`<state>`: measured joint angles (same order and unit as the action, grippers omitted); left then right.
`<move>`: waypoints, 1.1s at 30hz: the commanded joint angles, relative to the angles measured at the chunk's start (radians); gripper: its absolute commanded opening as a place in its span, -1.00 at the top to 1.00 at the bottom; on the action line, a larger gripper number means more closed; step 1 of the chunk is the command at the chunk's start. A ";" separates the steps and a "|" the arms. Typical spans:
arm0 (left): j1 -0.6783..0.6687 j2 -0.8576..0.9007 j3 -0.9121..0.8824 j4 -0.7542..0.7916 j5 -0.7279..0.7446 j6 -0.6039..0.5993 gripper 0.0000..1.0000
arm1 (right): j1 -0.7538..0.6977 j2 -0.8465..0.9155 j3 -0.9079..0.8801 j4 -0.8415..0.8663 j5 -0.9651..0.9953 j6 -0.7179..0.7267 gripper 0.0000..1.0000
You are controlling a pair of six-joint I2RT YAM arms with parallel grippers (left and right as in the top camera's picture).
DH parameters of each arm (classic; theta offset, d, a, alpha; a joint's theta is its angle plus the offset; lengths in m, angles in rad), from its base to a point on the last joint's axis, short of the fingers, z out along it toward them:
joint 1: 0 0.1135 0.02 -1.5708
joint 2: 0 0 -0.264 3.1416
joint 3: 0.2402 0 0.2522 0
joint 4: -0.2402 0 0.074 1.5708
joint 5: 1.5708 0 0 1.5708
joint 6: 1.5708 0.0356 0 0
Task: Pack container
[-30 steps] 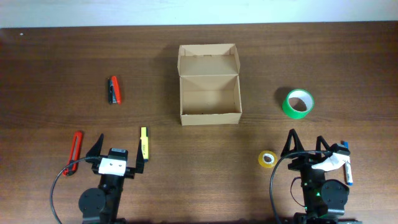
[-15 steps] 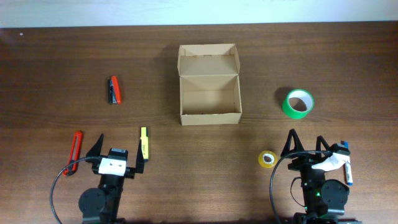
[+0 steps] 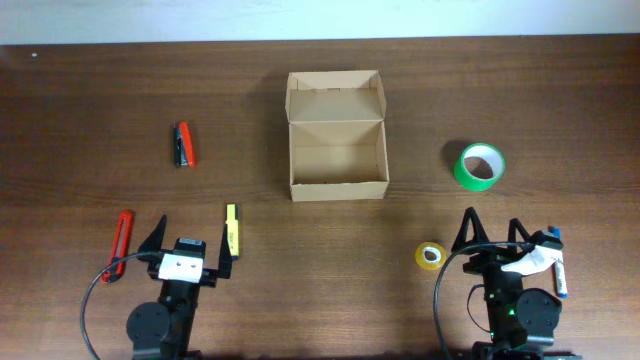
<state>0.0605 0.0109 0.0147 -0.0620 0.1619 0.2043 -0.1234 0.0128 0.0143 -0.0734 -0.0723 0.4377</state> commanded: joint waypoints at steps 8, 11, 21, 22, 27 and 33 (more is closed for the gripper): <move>0.005 -0.006 -0.006 -0.003 0.014 -0.002 -0.99 | 0.006 -0.006 -0.009 0.002 -0.010 -0.003 -0.99; 0.005 -0.006 -0.006 -0.002 0.014 -0.002 -0.99 | 0.006 -0.006 -0.009 0.002 -0.010 -0.003 -0.99; 0.005 -0.006 -0.006 -0.002 0.014 -0.002 -0.98 | 0.006 -0.006 -0.009 0.002 -0.010 -0.003 -0.99; 0.005 -0.006 -0.006 -0.002 0.014 -0.002 -0.99 | 0.006 -0.006 -0.009 0.002 -0.010 -0.003 -0.99; 0.005 -0.006 -0.006 -0.002 0.014 -0.002 -0.99 | 0.006 -0.006 -0.009 0.002 -0.010 -0.002 -0.99; 0.005 -0.006 -0.006 -0.002 0.014 -0.002 -0.99 | 0.006 -0.006 -0.009 0.002 0.005 -0.003 -0.99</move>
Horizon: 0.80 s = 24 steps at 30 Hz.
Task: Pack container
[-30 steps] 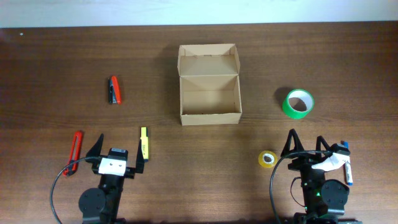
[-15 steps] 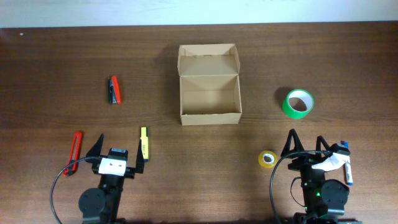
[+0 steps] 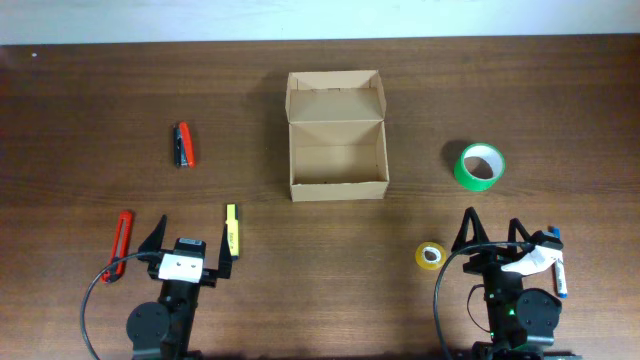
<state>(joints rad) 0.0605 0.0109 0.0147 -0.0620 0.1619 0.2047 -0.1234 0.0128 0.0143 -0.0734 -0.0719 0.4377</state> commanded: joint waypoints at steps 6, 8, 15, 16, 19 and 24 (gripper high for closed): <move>0.005 -0.005 -0.006 -0.003 0.018 -0.003 -0.99 | 0.006 -0.002 -0.009 0.000 0.005 -0.003 -0.99; 0.006 -0.004 -0.006 0.008 0.016 -0.060 -0.99 | 0.006 0.010 -0.009 0.001 -0.008 -0.002 -0.98; 0.008 0.034 0.139 -0.043 0.003 -0.287 -0.99 | 0.005 0.091 0.201 -0.164 -0.119 -0.111 -0.99; 0.008 0.066 0.187 -0.069 0.003 -0.286 -0.99 | 0.005 0.136 0.272 -0.210 -0.111 -0.143 -0.99; 0.008 0.203 0.330 -0.116 0.011 -0.286 -0.99 | 0.005 0.299 0.467 -0.347 -0.066 -0.150 -0.99; 0.008 0.616 0.706 -0.209 0.011 -0.199 -0.99 | 0.004 0.694 0.867 -0.489 -0.063 -0.258 -0.99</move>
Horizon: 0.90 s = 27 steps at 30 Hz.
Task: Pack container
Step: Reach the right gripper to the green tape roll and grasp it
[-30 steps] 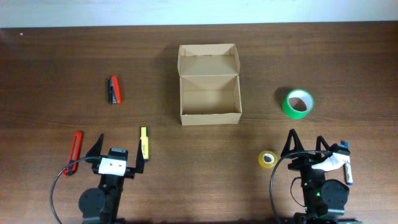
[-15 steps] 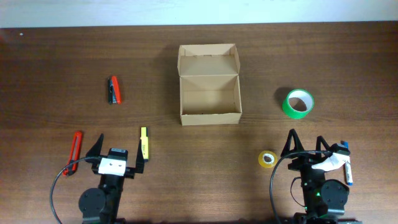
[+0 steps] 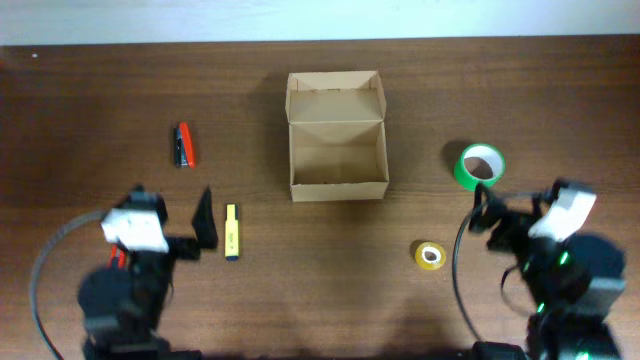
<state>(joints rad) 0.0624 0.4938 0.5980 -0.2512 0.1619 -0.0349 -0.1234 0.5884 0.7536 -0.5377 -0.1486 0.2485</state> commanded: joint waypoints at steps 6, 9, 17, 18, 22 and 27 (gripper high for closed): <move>0.006 0.599 0.571 -0.278 0.011 0.205 -0.99 | 0.004 0.528 0.564 -0.301 0.002 -0.151 -0.99; 0.006 0.760 0.719 -0.374 0.042 0.225 -0.99 | 0.004 0.661 0.691 -0.409 -0.118 -0.286 -0.99; 0.006 0.938 0.803 -0.358 0.078 0.276 -0.99 | -0.021 0.839 0.745 -0.438 -0.157 -0.212 -0.97; 0.006 0.953 0.803 -0.352 0.069 0.276 -0.99 | -0.031 0.856 0.745 -0.449 -0.146 -0.185 -0.97; 0.006 1.010 0.803 -0.356 0.051 0.276 -0.99 | -0.054 0.914 0.745 -0.479 -0.138 -0.137 -0.87; 0.006 1.080 0.803 -0.393 0.010 0.276 -0.99 | -0.054 1.003 0.745 -0.502 -0.097 -0.117 -0.77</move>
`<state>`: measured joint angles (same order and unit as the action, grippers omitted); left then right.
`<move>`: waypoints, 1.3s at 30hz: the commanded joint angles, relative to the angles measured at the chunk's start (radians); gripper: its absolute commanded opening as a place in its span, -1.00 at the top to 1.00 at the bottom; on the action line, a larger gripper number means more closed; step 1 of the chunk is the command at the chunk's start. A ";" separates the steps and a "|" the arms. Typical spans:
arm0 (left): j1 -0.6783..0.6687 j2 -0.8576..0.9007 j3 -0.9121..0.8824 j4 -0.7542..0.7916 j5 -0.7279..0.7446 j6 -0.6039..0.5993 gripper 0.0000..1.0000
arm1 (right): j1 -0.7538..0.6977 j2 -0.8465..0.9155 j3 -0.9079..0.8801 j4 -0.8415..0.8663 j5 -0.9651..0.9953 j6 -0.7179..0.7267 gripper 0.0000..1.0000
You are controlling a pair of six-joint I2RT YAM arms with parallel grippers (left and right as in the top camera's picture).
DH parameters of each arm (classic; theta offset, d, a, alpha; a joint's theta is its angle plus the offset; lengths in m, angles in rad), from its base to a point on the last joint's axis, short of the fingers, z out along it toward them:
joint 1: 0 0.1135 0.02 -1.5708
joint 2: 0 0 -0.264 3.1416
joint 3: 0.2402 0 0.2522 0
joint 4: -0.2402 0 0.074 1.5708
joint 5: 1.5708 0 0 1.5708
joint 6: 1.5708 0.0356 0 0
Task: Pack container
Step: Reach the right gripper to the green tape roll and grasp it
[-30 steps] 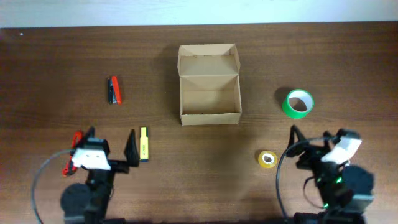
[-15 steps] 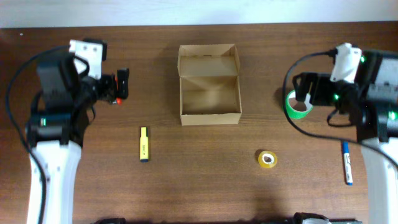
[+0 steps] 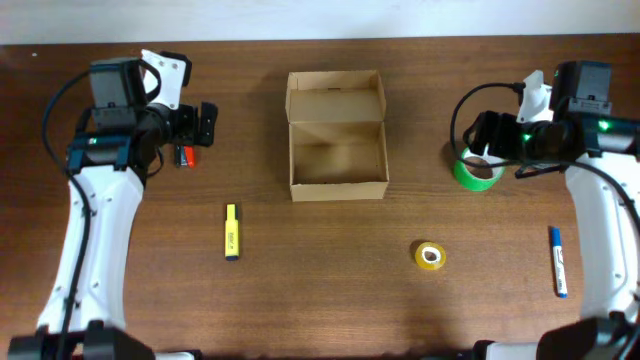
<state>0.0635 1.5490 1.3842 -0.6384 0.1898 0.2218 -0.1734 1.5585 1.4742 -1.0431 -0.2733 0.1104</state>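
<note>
An open cardboard box (image 3: 337,160) stands at the middle back of the table, lid flap up. My left gripper (image 3: 197,132) hovers open right over the red-and-black stapler (image 3: 184,156) at the back left. On the right, my right gripper (image 3: 481,140) hangs open above the green tape roll (image 3: 478,174), partly covering it. A yellow highlighter (image 3: 232,231), a small yellow tape roll (image 3: 431,256) and a blue marker (image 3: 556,262) lie on the front half of the table.
The left arm (image 3: 95,230) stretches along the left side and the right arm (image 3: 600,210) along the right side. The red cutter is hidden, likely under the left arm. The wall edge runs along the back.
Both arms have extended far toward the back. The left gripper went from beside the highlighter to over the stapler; the right gripper went from near the marker to over the green tape.
At first both arms rested folded at the front edge, grippers open, and stayed so at the second moment. Then both were raised and blurred in motion. Now they reach the stapler and the green tape. No object has shifted.
</note>
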 commanded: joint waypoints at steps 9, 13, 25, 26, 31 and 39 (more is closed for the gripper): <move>0.004 0.060 0.017 -0.075 -0.018 0.018 -0.99 | -0.003 0.300 0.094 -0.010 0.079 -0.051 -0.69; 0.002 0.060 0.017 -0.082 -0.018 0.019 -0.99 | 0.004 0.362 0.101 -0.015 0.174 -0.078 -0.64; -0.054 0.060 0.017 -0.081 -0.022 0.019 -0.99 | 0.100 0.396 0.101 0.027 0.246 -0.122 -0.63; -0.055 0.060 0.017 -0.081 -0.022 0.019 -0.99 | 0.110 0.406 0.101 0.027 0.253 -0.122 -0.64; -0.056 0.060 0.017 -0.097 -0.022 0.019 -0.99 | 0.133 0.465 0.101 0.034 0.275 -0.122 -0.64; -0.056 0.060 0.017 -0.108 -0.022 0.019 -0.99 | 0.132 0.515 0.101 0.065 0.282 -0.122 -0.40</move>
<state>0.0113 1.6012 1.3842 -0.7452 0.1753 0.2249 -0.0395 2.0510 1.5543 -0.9863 -0.0139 -0.0017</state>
